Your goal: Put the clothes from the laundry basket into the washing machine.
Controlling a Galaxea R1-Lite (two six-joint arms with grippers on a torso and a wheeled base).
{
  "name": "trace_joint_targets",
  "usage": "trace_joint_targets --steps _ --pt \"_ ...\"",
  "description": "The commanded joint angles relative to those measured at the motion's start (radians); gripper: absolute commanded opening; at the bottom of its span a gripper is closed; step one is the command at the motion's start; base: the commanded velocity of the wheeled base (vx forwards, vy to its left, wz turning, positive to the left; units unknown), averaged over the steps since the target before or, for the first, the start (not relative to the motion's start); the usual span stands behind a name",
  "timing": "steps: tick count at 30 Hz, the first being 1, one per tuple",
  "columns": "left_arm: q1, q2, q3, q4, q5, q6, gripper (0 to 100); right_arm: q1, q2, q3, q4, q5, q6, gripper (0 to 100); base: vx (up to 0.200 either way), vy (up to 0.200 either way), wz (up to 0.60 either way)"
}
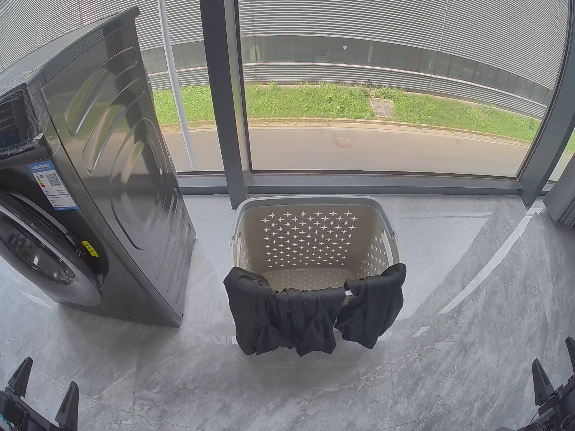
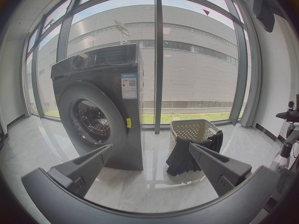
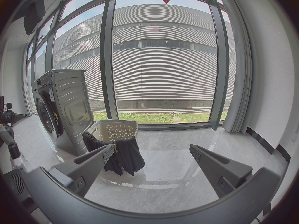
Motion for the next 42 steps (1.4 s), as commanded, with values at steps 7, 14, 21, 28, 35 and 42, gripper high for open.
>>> trace_joint_targets --steps 7,14,21,28,35,42 --pt "0.000 -0.017 0.018 0.000 0.002 -0.005 100 -0.001 -0.009 0.018 -0.001 0.001 0.000 100 0.000 0.200 0.00" --pt "0.000 -0.017 0.018 0.000 0.002 -0.005 100 -0.001 -0.009 0.018 -0.001 0.001 0.000 100 0.000 0.200 0.00" --pt "0.000 -0.017 0.018 0.000 0.002 -0.005 100 -0.001 -0.009 0.018 -0.001 0.001 0.000 100 0.000 0.200 0.00" --pt "0.000 -0.018 0.018 0.000 0.003 -0.005 100 -0.001 -0.011 0.018 -0.001 0.001 0.000 100 0.000 0.200 0.00" --pt "0.000 -0.017 0.018 0.000 0.003 -0.005 100 -0.001 -0.009 0.018 -0.001 0.001 0.000 100 0.000 0.200 0.00" --pt "0.000 -0.017 0.018 0.000 0.005 -0.005 100 -0.001 -0.009 0.018 -0.001 0.001 0.000 100 0.000 0.200 0.00"
